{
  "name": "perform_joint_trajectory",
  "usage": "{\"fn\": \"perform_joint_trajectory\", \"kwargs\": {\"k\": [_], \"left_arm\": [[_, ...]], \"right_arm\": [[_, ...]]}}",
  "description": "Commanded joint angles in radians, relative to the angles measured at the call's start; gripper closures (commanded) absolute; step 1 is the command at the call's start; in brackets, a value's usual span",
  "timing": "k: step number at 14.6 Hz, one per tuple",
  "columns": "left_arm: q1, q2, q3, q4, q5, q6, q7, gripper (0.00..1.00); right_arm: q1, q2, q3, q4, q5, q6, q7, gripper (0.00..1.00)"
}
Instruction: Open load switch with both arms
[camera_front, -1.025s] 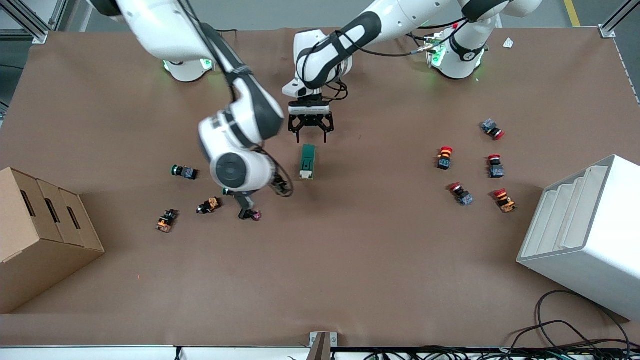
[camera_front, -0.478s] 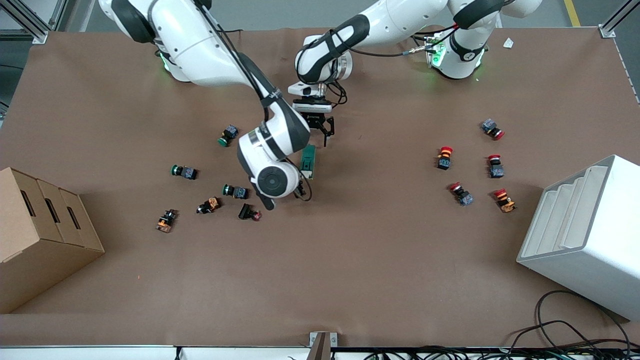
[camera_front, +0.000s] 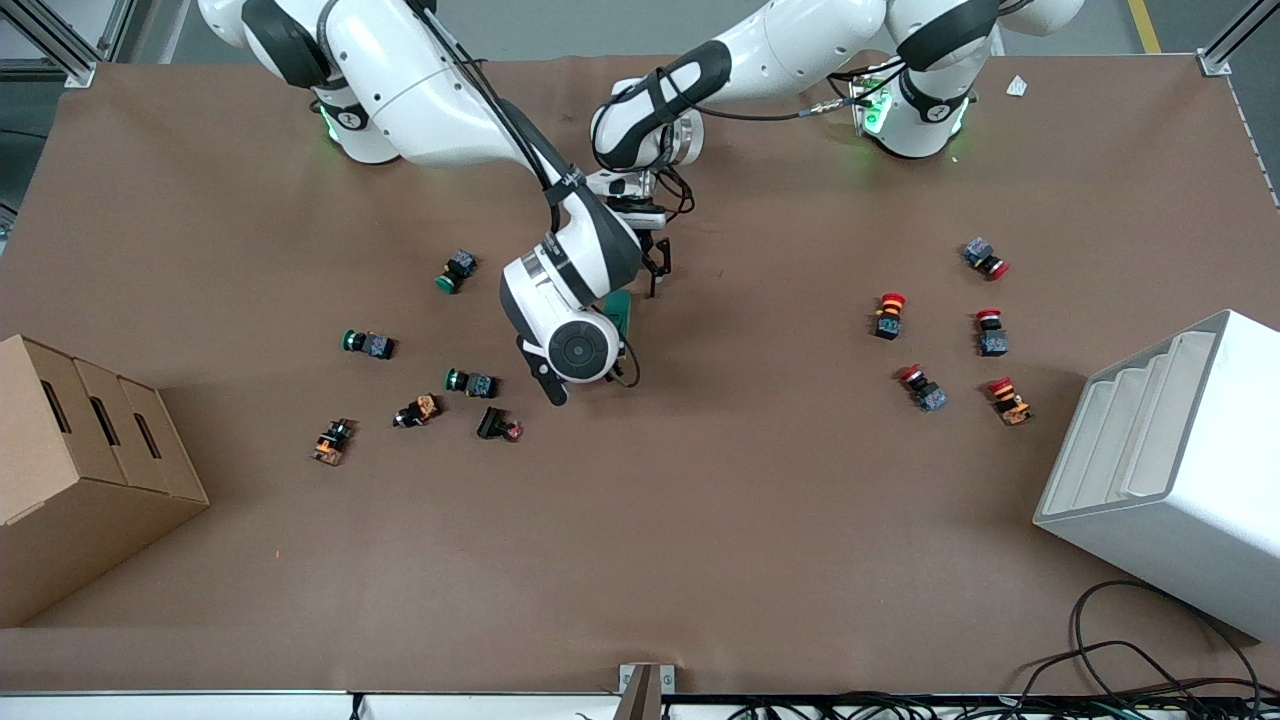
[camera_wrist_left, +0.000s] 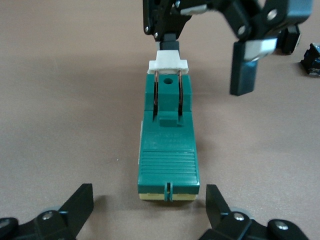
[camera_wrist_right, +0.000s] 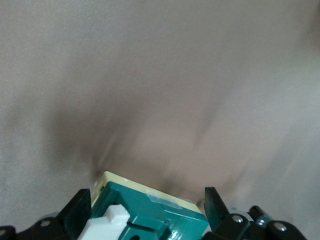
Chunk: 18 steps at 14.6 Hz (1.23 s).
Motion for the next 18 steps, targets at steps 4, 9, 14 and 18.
{"fn": "perform_joint_trajectory", "kwargs": {"k": [4, 9, 14, 18], "left_arm": [[-0.013, 0.009, 0.008, 0.011, 0.024, -0.012, -0.017, 0.01], [-0.019, 0.009, 0.008, 0.01, 0.024, -0.014, -0.019, 0.01], [-0.019, 0.009, 0.008, 0.007, 0.024, -0.015, -0.019, 0.01], [-0.019, 0.009, 0.008, 0.007, 0.024, -0.015, -0.019, 0.01]], "right_arm": [[-0.009, -0.077, 0.0, -0.005, -0.005, -0.173, 0.003, 0.0], [0.015, -0.097, 0.011, -0.017, 0.027, -0.204, 0.014, 0.0], [0.025, -0.097, 0.011, -0.026, 0.026, -0.204, 0.002, 0.0], [-0.056, -0.097, 0.031, 0.01, 0.052, -0.213, -0.032, 0.0]]}}
